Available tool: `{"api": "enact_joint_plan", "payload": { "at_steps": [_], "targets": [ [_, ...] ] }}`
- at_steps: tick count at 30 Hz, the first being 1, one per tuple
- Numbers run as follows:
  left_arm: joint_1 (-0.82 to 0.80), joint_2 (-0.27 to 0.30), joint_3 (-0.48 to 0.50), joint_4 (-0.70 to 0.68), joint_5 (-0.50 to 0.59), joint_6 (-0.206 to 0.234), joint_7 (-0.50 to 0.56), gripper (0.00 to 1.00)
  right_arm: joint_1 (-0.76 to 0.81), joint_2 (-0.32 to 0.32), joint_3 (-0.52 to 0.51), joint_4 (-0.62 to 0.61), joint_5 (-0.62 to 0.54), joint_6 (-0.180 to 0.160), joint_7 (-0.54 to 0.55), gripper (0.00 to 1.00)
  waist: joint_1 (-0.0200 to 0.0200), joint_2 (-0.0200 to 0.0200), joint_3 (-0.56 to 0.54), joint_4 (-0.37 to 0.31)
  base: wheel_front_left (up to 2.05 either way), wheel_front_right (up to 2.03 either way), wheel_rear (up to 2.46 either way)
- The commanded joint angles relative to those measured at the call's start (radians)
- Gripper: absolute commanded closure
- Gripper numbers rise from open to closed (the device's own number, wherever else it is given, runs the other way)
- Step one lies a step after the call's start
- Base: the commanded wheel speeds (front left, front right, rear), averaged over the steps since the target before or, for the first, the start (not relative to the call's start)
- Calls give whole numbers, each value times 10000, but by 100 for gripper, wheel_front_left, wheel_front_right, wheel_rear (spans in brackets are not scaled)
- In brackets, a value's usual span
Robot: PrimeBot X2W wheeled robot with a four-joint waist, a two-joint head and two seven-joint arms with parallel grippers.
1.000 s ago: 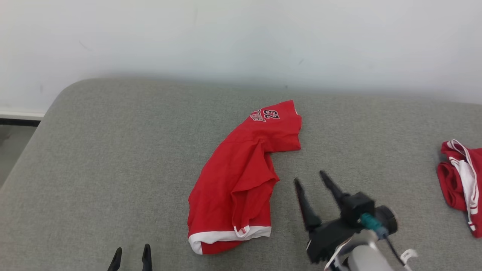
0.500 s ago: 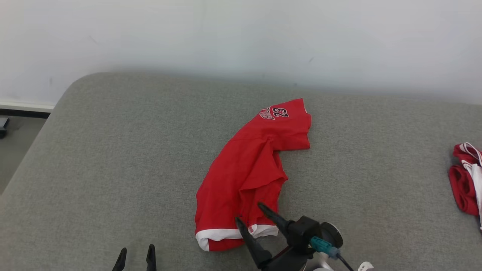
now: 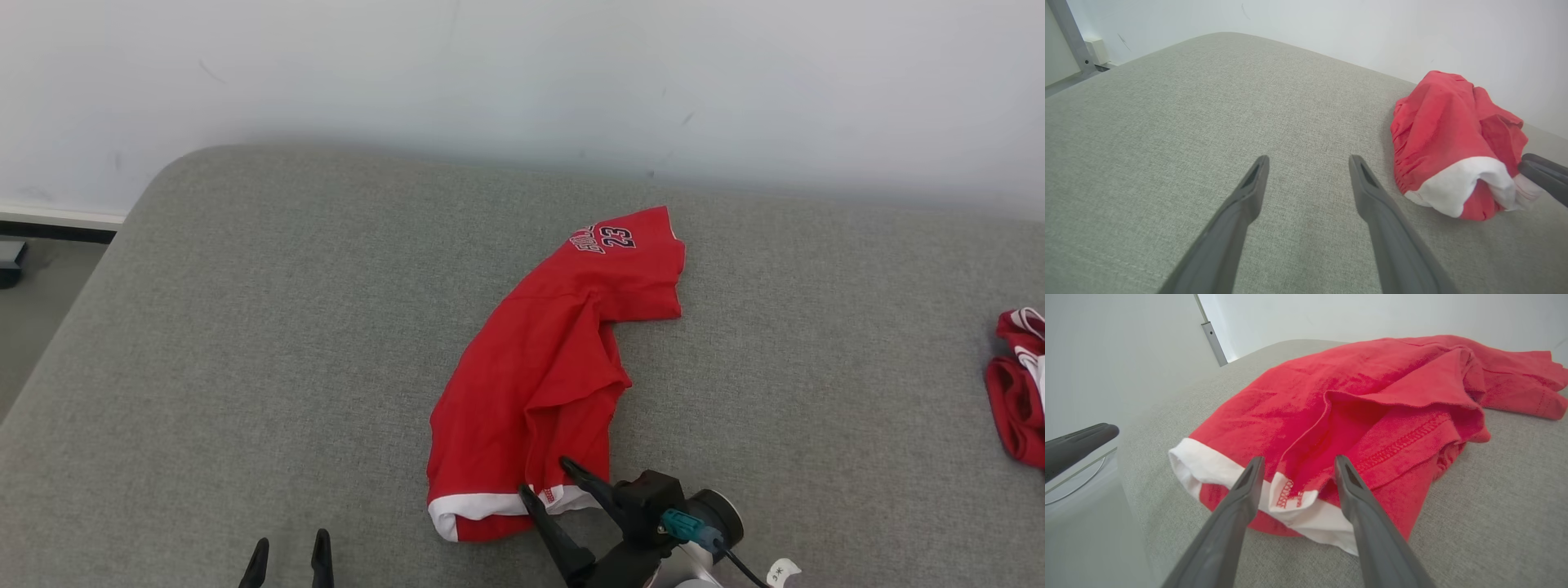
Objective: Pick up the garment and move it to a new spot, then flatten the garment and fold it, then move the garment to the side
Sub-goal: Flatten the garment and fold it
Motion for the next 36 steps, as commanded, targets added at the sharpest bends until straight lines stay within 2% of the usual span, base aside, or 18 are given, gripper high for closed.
{"api": "enact_joint_plan", "payload": {
  "at_steps": [1,6,7,10,14,17,18,20,21,22,28,32,33,36],
  "targets": [
    [14,-5,-17,-9,-49,11,-30,0,-65,7,1,83,52,-28,2,15,0,0,5,-2,0,0,0],
    [-34,-5,-45,8,-87,22,-30,0,-213,13,-38,421,-51,-28,2,31,0,0,21,41,0,0,0],
    [-42,-5,-38,15,-91,22,-30,0,-240,12,-30,471,-75,-28,2,38,0,0,32,53,0,0,0],
    [-45,-5,18,39,-104,41,-30,0,-348,12,0,538,-209,-28,2,50,0,0,72,95,0,0,0],
    [-59,-6,22,60,-132,25,-30,0,-376,13,181,504,-415,-28,3,50,0,0,125,136,0,0,0],
    [-64,-6,9,71,-185,38,-30,0,-384,6,293,500,-278,-28,3,55,0,0,150,154,0,0,0],
    [-69,-6,1,79,-193,38,-30,0,-412,4,302,529,-257,-28,3,59,0,0,157,160,0,0,0],
    [-93,-6,-12,83,-207,36,-30,0,-473,10,320,562,-244,-28,3,79,0,0,170,169,0,0,0],
    [-103,-6,-16,78,-216,36,-31,0,-496,10,312,585,-254,-28,1,82,0,0,170,172,0,0,0],
    [-109,-6,-12,74,-216,35,-31,0,-510,10,292,610,-247,-28,3,99,0,0,168,170,0,0,0],
    [-41,-6,68,45,-207,40,-30,0,-517,12,-279,420,-278,-28,3,100,0,0,116,67,0,0,0],
    [-4,-6,90,-29,-153,38,-30,0,-382,0,-1604,-204,-122,-28,3,100,0,0,80,-128,0,0,0],
    [-4,-6,90,-29,-153,38,-30,0,-382,0,-1604,-204,-122,-28,3,100,0,0,80,-128,0,0,0],
    [-6,-6,86,-54,-98,28,-30,0,-257,-92,-2951,-755,-223,-28,3,100,0,0,55,-323,0,0,0]
  ]
}}
